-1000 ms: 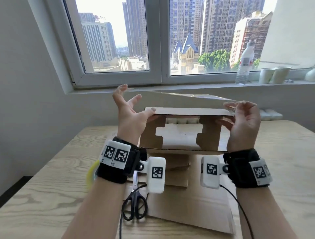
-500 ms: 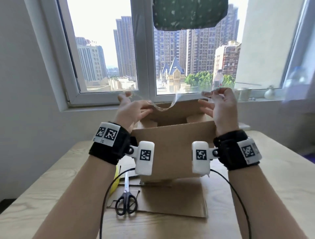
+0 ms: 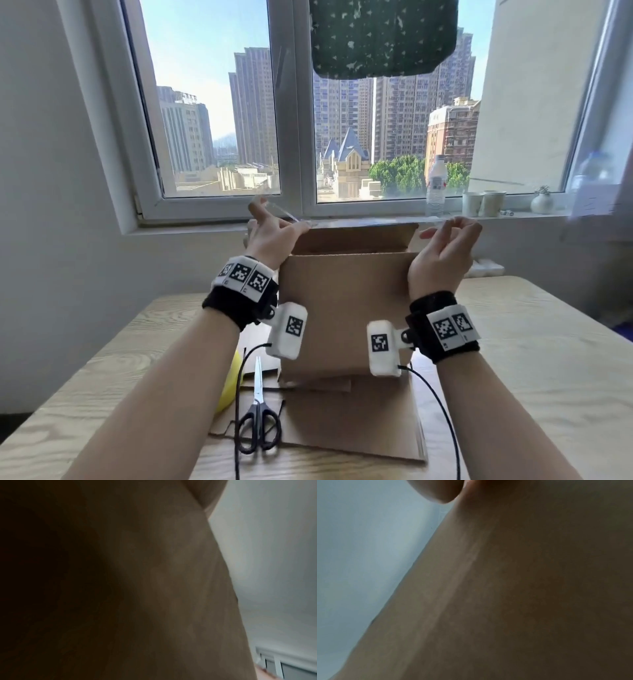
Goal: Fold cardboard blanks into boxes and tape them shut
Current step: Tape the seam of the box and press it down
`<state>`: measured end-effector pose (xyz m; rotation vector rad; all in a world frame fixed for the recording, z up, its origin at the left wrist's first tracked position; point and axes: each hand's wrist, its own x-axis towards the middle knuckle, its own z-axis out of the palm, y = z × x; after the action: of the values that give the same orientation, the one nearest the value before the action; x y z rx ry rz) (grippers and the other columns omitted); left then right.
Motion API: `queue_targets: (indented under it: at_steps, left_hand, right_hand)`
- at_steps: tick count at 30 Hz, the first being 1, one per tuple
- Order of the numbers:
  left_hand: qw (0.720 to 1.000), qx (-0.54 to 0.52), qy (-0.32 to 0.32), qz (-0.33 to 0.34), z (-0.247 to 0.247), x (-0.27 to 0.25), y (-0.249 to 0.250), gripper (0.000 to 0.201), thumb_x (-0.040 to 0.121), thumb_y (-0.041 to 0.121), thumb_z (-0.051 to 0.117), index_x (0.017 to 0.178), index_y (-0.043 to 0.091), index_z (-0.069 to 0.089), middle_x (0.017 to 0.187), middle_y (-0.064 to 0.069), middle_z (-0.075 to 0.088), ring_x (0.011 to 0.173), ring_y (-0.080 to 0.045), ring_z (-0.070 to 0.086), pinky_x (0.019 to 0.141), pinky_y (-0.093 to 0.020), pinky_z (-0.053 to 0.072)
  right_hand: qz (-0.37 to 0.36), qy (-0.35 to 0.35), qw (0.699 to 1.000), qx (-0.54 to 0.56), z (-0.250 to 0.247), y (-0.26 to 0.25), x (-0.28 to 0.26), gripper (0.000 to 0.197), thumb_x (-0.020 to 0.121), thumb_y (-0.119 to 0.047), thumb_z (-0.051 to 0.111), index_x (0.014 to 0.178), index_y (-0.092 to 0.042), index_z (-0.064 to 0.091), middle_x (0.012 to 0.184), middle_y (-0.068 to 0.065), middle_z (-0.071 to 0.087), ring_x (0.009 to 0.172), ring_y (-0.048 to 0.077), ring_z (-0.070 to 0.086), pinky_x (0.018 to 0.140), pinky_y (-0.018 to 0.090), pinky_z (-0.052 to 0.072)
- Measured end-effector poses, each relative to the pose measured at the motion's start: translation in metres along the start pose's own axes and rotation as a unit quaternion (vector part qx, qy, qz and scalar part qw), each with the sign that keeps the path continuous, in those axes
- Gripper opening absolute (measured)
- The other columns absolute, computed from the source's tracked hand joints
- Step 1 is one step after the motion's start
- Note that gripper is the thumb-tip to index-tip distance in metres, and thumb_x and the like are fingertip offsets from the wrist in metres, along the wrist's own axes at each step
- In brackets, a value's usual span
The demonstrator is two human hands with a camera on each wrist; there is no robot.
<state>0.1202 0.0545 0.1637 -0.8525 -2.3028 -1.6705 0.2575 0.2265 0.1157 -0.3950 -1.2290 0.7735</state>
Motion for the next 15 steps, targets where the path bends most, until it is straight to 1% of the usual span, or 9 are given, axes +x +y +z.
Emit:
queue_targets:
  at_steps: [2, 3, 5, 7, 9, 10, 11, 13, 15]
  left_hand:
    - [0.992, -0.122, 0.016, 0.022, 0.006, -0.002, -0.010, 0.076, 0.088, 0.039, 0.070, 0.135, 0.020, 0.014, 0.104, 0.006, 0.057, 0.103, -0.014, 0.059, 0.095, -0.025, 0.050]
    - [0.982, -0.186, 0.011, 0.019, 0.009, -0.003, -0.014, 0.079, 0.086, 0.043, 0.070, 0.137, 0.019, 0.015, 0.101, 0.003, 0.061, 0.095, -0.015, 0.064, 0.090, -0.023, 0.053]
    - [0.960, -0.281, -0.020, 0.012, 0.011, -0.006, -0.017, 0.096, 0.071, 0.067, 0.071, 0.135, 0.021, 0.017, 0.094, -0.008, 0.071, 0.088, -0.021, 0.070, 0.088, -0.030, 0.055]
    - [0.945, -0.322, -0.058, 0.016, 0.007, -0.010, -0.018, 0.119, 0.049, 0.082, 0.072, 0.136, 0.023, 0.015, 0.099, -0.014, 0.074, 0.086, -0.019, 0.072, 0.084, -0.029, 0.054]
    - [0.944, -0.312, -0.101, 0.040, 0.002, -0.015, -0.019, 0.127, 0.048, 0.075, 0.081, 0.141, 0.026, 0.009, 0.117, -0.015, 0.067, 0.105, -0.022, 0.068, 0.099, -0.035, 0.048]
    - [0.945, -0.295, -0.126, 0.059, 0.000, -0.018, -0.020, 0.126, 0.051, 0.064, 0.086, 0.142, 0.029, 0.006, 0.123, -0.015, 0.065, 0.113, -0.023, 0.065, 0.103, -0.036, 0.047]
    - [0.947, -0.273, -0.149, 0.084, -0.002, -0.022, -0.021, 0.123, 0.056, 0.050, 0.090, 0.141, 0.033, 0.004, 0.125, -0.014, 0.064, 0.116, -0.022, 0.063, 0.102, -0.035, 0.048]
    - [0.954, -0.217, -0.167, 0.119, 0.000, -0.028, -0.024, 0.121, 0.060, 0.023, 0.093, 0.139, 0.036, 0.002, 0.123, -0.010, 0.063, 0.113, -0.018, 0.065, 0.096, -0.034, 0.052]
    - [0.963, -0.177, -0.160, 0.124, 0.003, -0.032, -0.027, 0.124, 0.059, 0.019, 0.088, 0.143, 0.032, -0.001, 0.121, -0.007, 0.062, 0.104, -0.014, 0.069, 0.092, -0.031, 0.055]
  right_hand:
    - [0.008, -0.002, 1.000, -0.004, 0.002, 0.003, 0.001, 0.021, 0.106, -0.013, 0.036, 0.113, 0.005, 0.045, 0.079, 0.010, 0.064, 0.061, -0.006, 0.055, 0.058, -0.001, 0.036]
    - [0.009, -0.004, 1.000, -0.008, 0.002, 0.005, 0.001, 0.020, 0.106, -0.013, 0.037, 0.113, 0.004, 0.045, 0.078, 0.010, 0.064, 0.061, -0.004, 0.055, 0.058, -0.001, 0.036]
    - [0.013, -0.007, 1.000, -0.025, 0.003, 0.008, 0.003, 0.020, 0.106, -0.014, 0.037, 0.114, 0.002, 0.046, 0.076, 0.008, 0.064, 0.060, 0.000, 0.056, 0.056, 0.000, 0.036]
    - [0.013, -0.008, 0.999, -0.051, 0.003, 0.011, 0.004, 0.020, 0.106, -0.016, 0.037, 0.114, 0.000, 0.046, 0.075, 0.005, 0.063, 0.058, 0.008, 0.057, 0.053, 0.002, 0.036]
    - [0.012, -0.005, 0.997, -0.072, 0.002, 0.012, 0.007, 0.019, 0.106, -0.016, 0.038, 0.114, -0.001, 0.047, 0.077, 0.003, 0.062, 0.060, 0.017, 0.056, 0.053, 0.010, 0.034]
    - [0.012, -0.004, 0.997, -0.080, 0.001, 0.012, 0.008, 0.019, 0.105, -0.015, 0.037, 0.114, -0.001, 0.047, 0.078, 0.003, 0.062, 0.063, 0.018, 0.056, 0.054, 0.013, 0.032]
    - [0.014, -0.002, 0.996, -0.084, 0.001, 0.012, 0.010, 0.019, 0.105, -0.015, 0.037, 0.114, -0.001, 0.047, 0.080, 0.003, 0.062, 0.066, 0.018, 0.056, 0.056, 0.014, 0.031]
    - [0.022, 0.002, 0.996, -0.082, 0.002, 0.011, 0.013, 0.019, 0.105, -0.015, 0.037, 0.114, -0.001, 0.047, 0.084, 0.004, 0.063, 0.070, 0.018, 0.058, 0.055, 0.011, 0.034]
    - [0.027, 0.006, 0.997, -0.074, 0.004, 0.011, 0.014, 0.019, 0.105, -0.013, 0.037, 0.114, 0.000, 0.047, 0.087, 0.006, 0.064, 0.073, 0.017, 0.060, 0.055, 0.001, 0.036]
